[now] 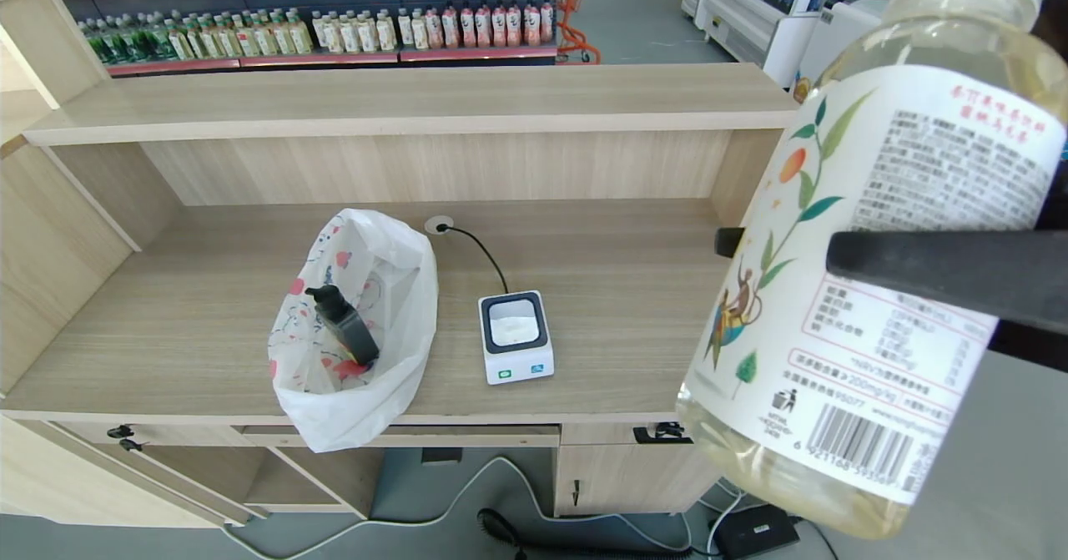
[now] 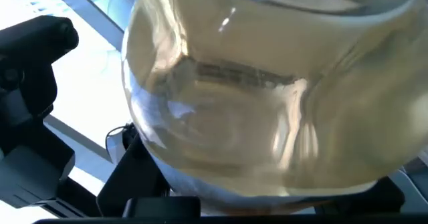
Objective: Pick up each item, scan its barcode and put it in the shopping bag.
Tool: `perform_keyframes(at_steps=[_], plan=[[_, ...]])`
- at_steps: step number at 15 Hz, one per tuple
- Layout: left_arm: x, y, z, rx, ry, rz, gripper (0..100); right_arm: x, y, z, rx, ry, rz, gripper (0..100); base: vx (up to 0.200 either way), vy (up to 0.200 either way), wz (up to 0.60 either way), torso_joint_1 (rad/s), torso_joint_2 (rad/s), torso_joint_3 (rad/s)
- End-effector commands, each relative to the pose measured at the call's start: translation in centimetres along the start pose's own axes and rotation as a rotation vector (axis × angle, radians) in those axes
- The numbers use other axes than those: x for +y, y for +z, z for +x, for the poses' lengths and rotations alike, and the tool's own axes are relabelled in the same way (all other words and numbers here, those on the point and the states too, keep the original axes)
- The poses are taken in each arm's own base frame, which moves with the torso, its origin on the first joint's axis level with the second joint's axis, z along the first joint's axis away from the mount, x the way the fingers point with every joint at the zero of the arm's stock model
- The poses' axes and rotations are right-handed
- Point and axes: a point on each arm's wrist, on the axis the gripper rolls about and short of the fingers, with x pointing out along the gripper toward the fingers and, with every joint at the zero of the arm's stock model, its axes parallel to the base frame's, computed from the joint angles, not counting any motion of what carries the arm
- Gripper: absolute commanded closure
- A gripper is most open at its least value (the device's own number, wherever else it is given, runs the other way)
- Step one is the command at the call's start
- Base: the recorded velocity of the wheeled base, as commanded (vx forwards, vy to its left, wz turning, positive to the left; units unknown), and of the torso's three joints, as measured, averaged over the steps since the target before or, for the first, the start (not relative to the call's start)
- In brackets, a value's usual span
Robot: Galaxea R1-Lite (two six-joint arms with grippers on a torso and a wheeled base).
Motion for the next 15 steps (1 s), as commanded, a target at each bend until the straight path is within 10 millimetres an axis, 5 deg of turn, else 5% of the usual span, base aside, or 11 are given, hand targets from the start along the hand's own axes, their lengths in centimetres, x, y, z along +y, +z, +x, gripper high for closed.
perform_keyframes(at_steps=[1,15], plan=[[0.0,0.0,0.0,0.0,0.0,0.0,0,1.5,0.5,-0.2,0.001,0.028,-0.008,100,0.0,0.0,0.0,0.0,0.0,0.0],[0.0,0.0,0.0,0.0,0.0,0.0,0,2.4,1.1,-0.1,0.036,0.024,0.048,100,0.0,0.0,0.0,0.0,0.0,0.0]])
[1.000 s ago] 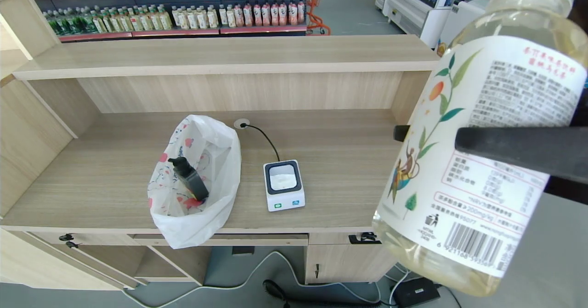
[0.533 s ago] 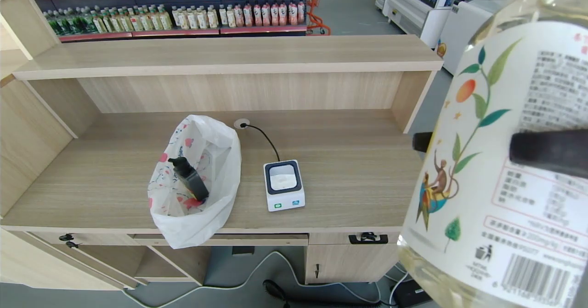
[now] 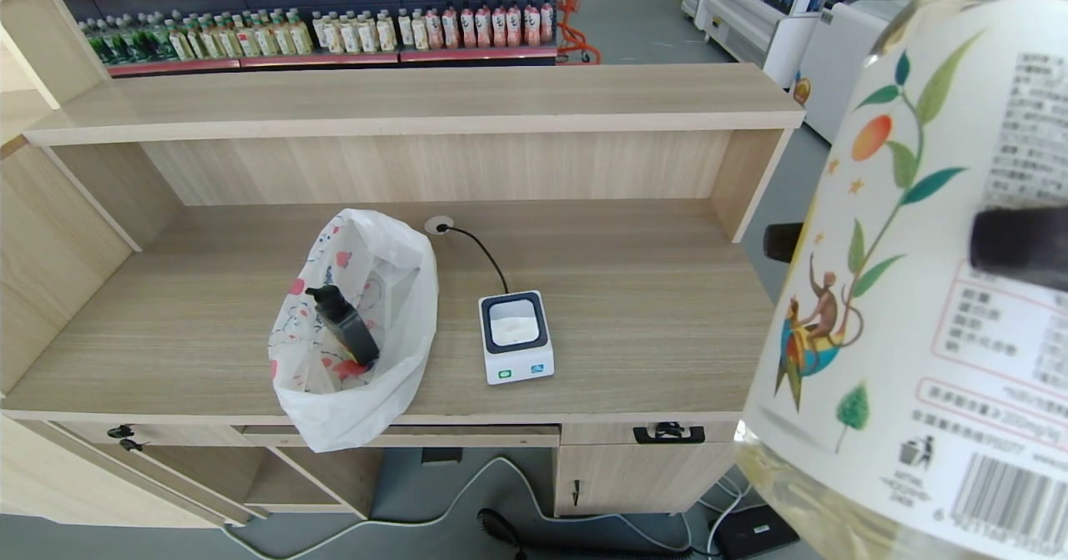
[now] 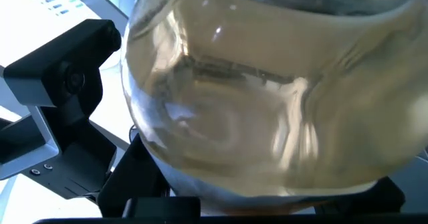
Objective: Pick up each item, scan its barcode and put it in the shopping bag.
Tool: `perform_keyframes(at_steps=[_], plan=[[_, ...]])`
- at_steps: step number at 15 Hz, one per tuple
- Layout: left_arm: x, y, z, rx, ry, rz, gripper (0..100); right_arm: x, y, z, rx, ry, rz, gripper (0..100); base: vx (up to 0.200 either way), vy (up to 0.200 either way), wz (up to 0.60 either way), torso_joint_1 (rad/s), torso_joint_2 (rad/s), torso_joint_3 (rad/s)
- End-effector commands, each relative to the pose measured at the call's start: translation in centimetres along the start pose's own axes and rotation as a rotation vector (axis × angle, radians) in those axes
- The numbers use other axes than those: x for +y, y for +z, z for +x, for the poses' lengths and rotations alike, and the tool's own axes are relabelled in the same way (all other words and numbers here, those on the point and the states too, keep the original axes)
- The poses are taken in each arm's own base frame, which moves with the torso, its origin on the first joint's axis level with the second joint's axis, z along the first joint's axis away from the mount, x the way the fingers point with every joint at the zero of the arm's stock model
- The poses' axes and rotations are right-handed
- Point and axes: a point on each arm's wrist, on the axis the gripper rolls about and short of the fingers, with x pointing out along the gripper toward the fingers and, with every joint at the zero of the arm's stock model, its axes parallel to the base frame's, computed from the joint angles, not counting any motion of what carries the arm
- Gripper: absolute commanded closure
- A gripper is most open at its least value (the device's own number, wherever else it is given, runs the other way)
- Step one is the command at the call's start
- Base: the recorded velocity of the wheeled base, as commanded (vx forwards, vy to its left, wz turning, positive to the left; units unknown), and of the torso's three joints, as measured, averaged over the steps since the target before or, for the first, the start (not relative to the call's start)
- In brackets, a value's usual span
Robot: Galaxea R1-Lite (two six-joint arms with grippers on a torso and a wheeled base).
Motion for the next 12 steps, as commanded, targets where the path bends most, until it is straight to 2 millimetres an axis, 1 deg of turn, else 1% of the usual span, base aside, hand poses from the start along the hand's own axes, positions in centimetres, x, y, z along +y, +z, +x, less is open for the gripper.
perform_keyframes(at_steps=[1,3,6,7,8,9,10,11,12], plan=[[0.0,0.0,0.0,-0.001,0.0,0.0,0,-0.1,0.0,0.1,0.001,-0.001,0.001,100,0.0,0.0,0.0,0.0,0.0,0.0],[0.0,0.0,0.0,0.0,0.0,0.0,0,-0.2,-0.1,0.1,0.004,-0.004,-0.006,100,0.0,0.0,0.0,0.0,0.0,0.0],[0.0,0.0,0.0,0.0,0.0,0.0,0,-0.9,-0.5,0.2,0.012,-0.022,-0.072,100,0.0,0.0,0.0,0.0,0.0,0.0],[0.0,0.0,0.0,-0.001,0.0,0.0,0,-2.6,-1.0,-0.2,0.023,-0.095,-0.178,100,0.0,0.0,0.0,0.0,0.0,0.0],[0.0,0.0,0.0,-0.001,0.0,0.0,0,-5.1,-1.7,-1.0,0.055,-0.202,-0.388,100,0.0,0.0,0.0,0.0,0.0,0.0],[0.0,0.0,0.0,0.0,0.0,0.0,0,-7.9,-2.6,-1.9,0.118,-0.369,-0.613,100,0.0,0.0,0.0,0.0,0.0,0.0],[0.0,0.0,0.0,-0.001,0.0,0.0,0,-9.8,-2.6,-3.1,0.173,-0.517,-0.751,100,0.0,0.0,0.0,0.0,0.0,0.0],[0.0,0.0,0.0,-0.001,0.0,0.0,0,-11.1,-2.3,-4.8,0.204,-0.639,-0.833,100,0.0,0.0,0.0,0.0,0.0,0.0],[0.0,0.0,0.0,0.0,0.0,0.0,0,-12.1,-2.4,-6.1,0.229,-0.726,-0.891,100,0.0,0.0,0.0,0.0,0.0,0.0]])
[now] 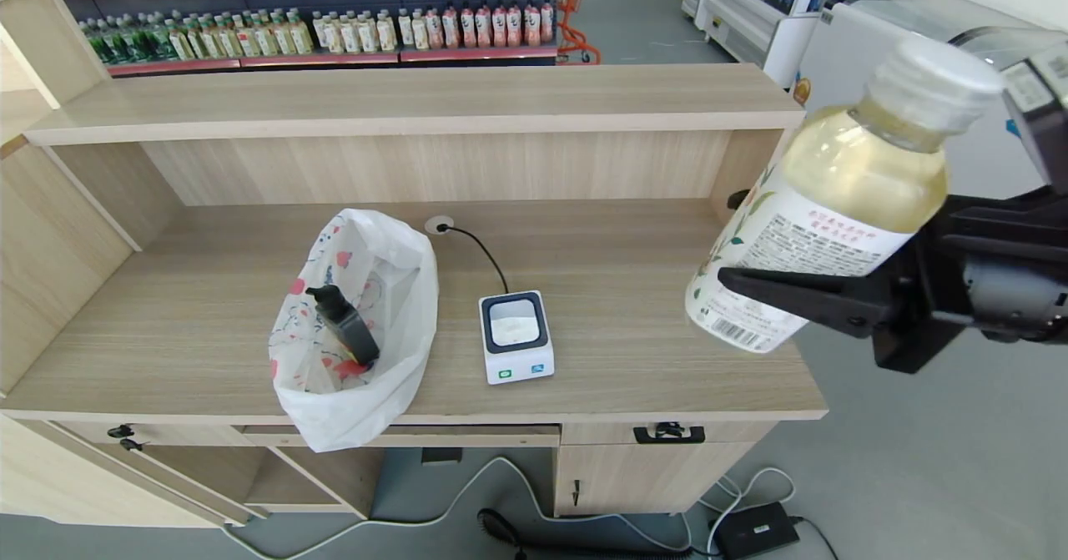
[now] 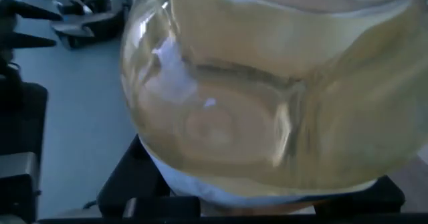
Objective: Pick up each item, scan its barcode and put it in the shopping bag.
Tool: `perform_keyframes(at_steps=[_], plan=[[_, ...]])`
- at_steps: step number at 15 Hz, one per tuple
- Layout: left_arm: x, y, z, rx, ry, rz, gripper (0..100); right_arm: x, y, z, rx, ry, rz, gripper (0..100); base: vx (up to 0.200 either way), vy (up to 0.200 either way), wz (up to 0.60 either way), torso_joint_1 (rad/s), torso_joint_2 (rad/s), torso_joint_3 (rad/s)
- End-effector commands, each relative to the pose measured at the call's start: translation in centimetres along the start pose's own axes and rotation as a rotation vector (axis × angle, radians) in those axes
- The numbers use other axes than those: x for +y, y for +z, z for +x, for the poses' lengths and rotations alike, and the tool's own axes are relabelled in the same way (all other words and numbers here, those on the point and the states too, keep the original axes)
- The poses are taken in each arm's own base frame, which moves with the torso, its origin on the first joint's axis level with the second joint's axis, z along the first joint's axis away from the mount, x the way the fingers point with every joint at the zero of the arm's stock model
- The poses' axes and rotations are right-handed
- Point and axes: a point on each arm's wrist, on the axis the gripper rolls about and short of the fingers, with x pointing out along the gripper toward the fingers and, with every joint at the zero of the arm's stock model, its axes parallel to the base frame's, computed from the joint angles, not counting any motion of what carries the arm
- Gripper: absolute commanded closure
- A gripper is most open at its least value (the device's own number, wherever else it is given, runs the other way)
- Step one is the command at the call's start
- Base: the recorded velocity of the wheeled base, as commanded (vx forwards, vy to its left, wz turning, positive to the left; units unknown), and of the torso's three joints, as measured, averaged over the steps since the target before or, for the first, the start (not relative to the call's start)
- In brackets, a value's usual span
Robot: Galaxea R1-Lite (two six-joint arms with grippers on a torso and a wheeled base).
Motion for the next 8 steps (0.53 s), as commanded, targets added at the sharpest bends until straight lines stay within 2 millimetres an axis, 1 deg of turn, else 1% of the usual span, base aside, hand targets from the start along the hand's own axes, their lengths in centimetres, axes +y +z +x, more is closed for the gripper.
perform_keyframes(at_steps=[1,2,5,7,8], plan=[[0.0,0.0,0.0,-0.001,0.0,0.0,0,-3.2,-5.5,-0.8,0.209,-0.196,-0.106,100,0.0,0.0,0.0,0.0,0.0,0.0],[0.0,0.0,0.0,0.0,0.0,0.0,0,-3.8,-6.5,-1.4,0.242,-0.242,-0.167,100,0.0,0.0,0.0,0.0,0.0,0.0],[0.0,0.0,0.0,0.0,0.0,0.0,0,-5.0,-8.2,-2.0,0.26,-0.326,-0.35,100,0.0,0.0,0.0,0.0,0.0,0.0],[0.0,0.0,0.0,0.0,0.0,0.0,0,-5.1,-9.1,-2.0,0.301,-0.384,-0.388,100,0.0,0.0,0.0,0.0,0.0,0.0],[0.0,0.0,0.0,0.0,0.0,0.0,0,-5.0,-9.3,-2.0,0.313,-0.399,-0.403,100,0.0,0.0,0.0,0.0,0.0,0.0]])
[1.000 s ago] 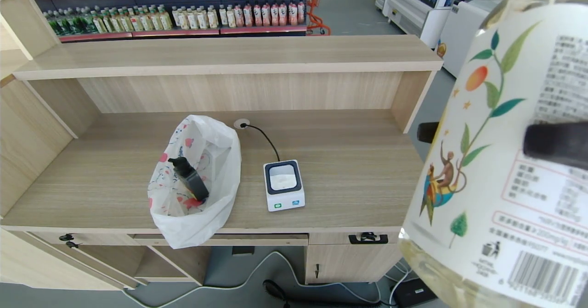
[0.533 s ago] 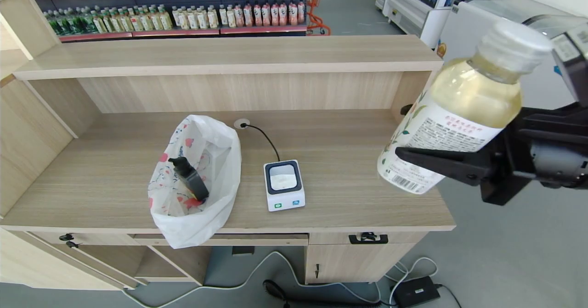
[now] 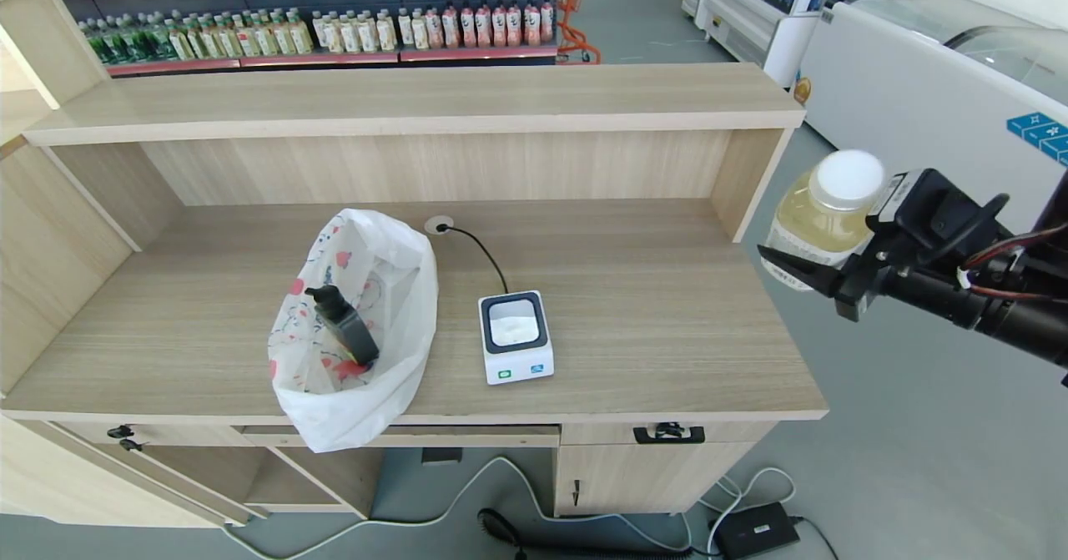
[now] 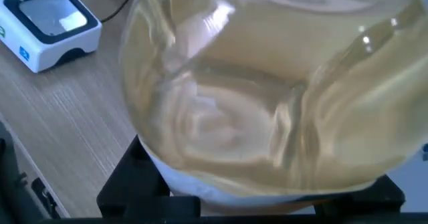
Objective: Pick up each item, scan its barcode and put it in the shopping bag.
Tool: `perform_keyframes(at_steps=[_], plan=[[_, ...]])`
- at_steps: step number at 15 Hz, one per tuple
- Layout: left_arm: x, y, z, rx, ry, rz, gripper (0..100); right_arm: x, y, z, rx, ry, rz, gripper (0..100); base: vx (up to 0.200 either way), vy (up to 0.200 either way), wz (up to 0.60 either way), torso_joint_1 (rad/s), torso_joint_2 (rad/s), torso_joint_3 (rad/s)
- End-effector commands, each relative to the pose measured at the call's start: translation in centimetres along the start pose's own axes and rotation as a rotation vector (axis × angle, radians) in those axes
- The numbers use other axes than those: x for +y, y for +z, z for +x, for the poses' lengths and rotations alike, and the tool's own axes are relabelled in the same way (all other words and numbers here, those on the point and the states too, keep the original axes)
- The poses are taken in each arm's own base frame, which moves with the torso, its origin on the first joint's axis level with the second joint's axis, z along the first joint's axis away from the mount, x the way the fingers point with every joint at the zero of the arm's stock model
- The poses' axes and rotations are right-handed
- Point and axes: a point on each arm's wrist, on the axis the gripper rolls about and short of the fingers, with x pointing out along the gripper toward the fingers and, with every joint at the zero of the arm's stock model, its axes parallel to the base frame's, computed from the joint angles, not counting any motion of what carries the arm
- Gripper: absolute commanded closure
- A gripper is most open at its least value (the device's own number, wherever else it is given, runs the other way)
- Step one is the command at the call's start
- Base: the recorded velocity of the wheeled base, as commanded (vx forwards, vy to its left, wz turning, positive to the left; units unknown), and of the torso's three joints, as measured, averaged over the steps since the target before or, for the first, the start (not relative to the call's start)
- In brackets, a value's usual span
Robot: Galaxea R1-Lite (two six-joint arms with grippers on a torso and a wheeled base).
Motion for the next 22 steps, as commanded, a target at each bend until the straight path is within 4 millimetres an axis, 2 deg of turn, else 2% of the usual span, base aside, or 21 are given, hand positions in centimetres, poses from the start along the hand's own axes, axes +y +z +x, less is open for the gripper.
perform_keyframes(at_steps=[1,7,17,22], plan=[[0.0,0.0,0.0,0.0,0.0,0.0,0,0.8,-1.4,0.7,0.051,0.008,-0.03,100,0.0,0.0,0.0,0.0,0.0,0.0],[0.0,0.0,0.0,0.0,0.0,0.0,0,1.4,-1.9,1.5,0.068,0.029,-0.17,100,0.0,0.0,0.0,0.0,0.0,0.0],[0.0,0.0,0.0,0.0,0.0,0.003,0,2.3,-1.2,2.6,0.011,0.022,-0.184,100,0.0,0.0,0.0,0.0,0.0,0.0],[0.0,0.0,0.0,0.0,0.0,0.003,0,2.8,-1.3,3.6,-0.024,0.007,-0.168,100,0.0,0.2,0.0,0.005,0.0,0.0]])
